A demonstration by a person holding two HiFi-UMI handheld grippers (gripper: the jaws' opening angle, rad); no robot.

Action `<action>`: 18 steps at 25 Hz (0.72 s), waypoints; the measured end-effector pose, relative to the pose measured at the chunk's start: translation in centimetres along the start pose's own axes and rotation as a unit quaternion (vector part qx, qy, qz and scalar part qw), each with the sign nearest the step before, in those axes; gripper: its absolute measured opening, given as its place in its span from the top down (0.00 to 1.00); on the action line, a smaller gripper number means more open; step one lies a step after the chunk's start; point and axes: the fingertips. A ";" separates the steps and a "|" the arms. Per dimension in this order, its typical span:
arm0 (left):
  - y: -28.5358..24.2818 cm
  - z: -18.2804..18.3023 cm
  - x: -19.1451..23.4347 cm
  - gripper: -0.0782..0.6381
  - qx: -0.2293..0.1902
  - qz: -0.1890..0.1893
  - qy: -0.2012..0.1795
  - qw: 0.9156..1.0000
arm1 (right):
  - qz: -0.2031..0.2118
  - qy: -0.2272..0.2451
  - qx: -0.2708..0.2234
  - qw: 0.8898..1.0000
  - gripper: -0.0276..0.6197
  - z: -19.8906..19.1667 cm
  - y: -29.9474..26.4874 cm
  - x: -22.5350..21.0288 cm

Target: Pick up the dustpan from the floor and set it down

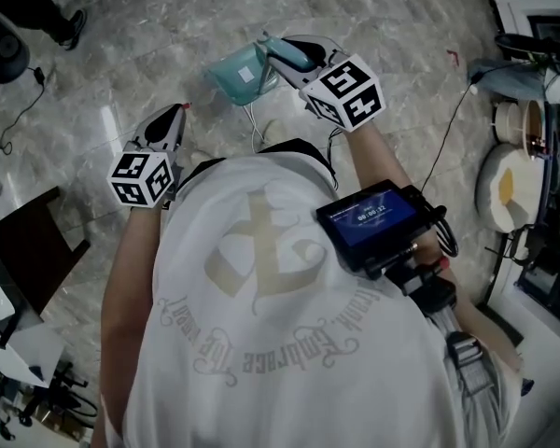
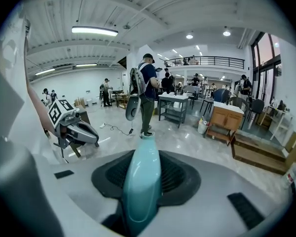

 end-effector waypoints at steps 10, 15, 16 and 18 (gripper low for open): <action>-8.9 2.9 -6.0 0.87 0.035 -0.018 -0.010 0.999 | -0.030 -0.028 0.026 0.999 0.74 -6.1 4.1 -10.3; -11.2 3.1 -7.5 0.87 0.048 -0.029 -0.015 0.998 | -0.045 -0.039 0.044 0.997 0.74 -9.0 4.7 -12.5; -11.5 3.1 -7.7 0.87 0.051 -0.030 -0.016 0.998 | -0.047 -0.040 0.047 0.997 0.74 -9.6 4.8 -12.9; -12.2 3.3 -8.1 0.87 0.057 -0.030 -0.019 0.998 | -0.050 -0.045 0.053 0.996 0.74 -10.7 5.0 -13.5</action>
Point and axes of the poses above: the fingertips, and each gripper's own axes: y backward along the fingers, x to its left, z out of its top, and after that the axes turned 9 degrees about -z, right-handed
